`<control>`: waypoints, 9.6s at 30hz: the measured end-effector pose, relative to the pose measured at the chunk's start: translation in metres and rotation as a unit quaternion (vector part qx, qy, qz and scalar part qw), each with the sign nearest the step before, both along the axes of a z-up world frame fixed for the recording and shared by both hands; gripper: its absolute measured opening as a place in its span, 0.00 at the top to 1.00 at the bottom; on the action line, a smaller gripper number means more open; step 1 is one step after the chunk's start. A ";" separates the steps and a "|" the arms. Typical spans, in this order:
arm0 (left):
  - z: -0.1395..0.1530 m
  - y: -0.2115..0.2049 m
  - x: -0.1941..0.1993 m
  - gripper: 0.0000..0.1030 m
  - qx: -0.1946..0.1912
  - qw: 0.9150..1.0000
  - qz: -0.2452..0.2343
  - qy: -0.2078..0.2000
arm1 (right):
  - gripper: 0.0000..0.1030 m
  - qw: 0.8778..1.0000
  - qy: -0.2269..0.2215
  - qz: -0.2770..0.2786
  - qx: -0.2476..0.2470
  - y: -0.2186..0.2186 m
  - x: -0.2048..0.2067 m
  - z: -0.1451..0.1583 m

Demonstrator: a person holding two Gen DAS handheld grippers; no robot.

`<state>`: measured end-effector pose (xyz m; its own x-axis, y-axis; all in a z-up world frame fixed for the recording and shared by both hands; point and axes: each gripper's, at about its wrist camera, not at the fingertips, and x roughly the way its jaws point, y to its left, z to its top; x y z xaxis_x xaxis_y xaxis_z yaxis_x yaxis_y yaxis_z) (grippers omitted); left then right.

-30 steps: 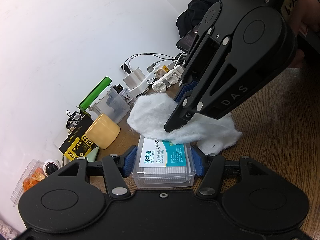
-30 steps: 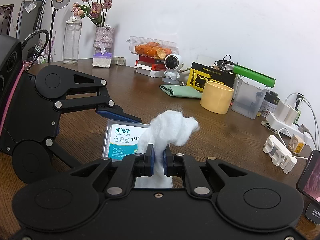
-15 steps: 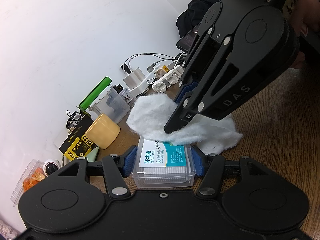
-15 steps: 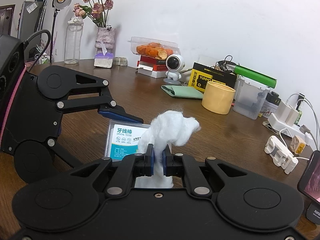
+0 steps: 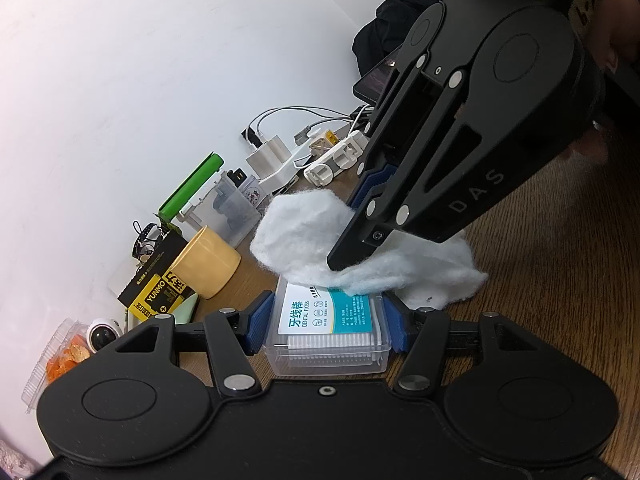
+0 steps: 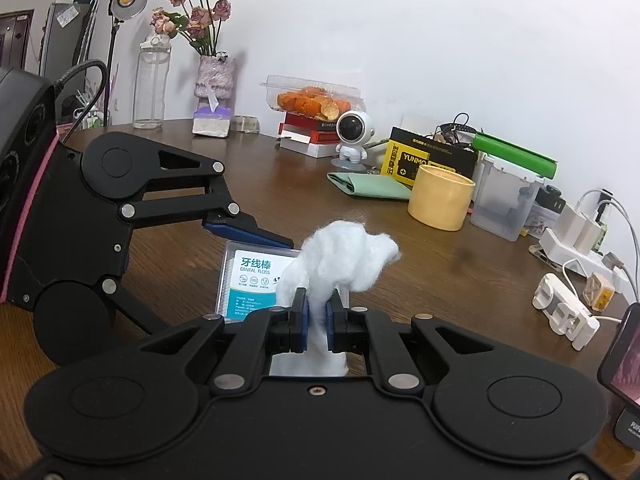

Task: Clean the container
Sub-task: 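Keep scrubbing the floss box face with the wipe in the right gripper, then lift the wipe away from the floss box with the right gripper, then bring the wipe back onto the floss box with the right gripper, then press and rub the wipe on the floss box with the right gripper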

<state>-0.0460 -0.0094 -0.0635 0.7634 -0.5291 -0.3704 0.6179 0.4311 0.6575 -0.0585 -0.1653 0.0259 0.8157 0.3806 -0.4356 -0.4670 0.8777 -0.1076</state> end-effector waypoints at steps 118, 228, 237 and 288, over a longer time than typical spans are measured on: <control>0.012 -0.009 -0.001 0.45 0.002 1.000 0.003 0.001 | 0.97 0.985 0.132 0.079 0.079 -0.102 0.014 0.009; 0.015 -0.022 -0.008 0.45 0.002 1.000 -0.017 0.003 | 0.83 0.996 0.045 0.032 0.076 -0.023 0.016 0.011; 0.015 -0.023 -0.009 0.45 0.002 1.000 -0.017 0.005 | 0.82 0.998 0.034 0.015 0.056 -0.023 0.008 0.006; 0.017 -0.024 -0.005 0.45 0.002 1.000 -0.017 0.004 | 0.82 0.998 -0.001 0.047 0.040 -0.009 -0.004 0.004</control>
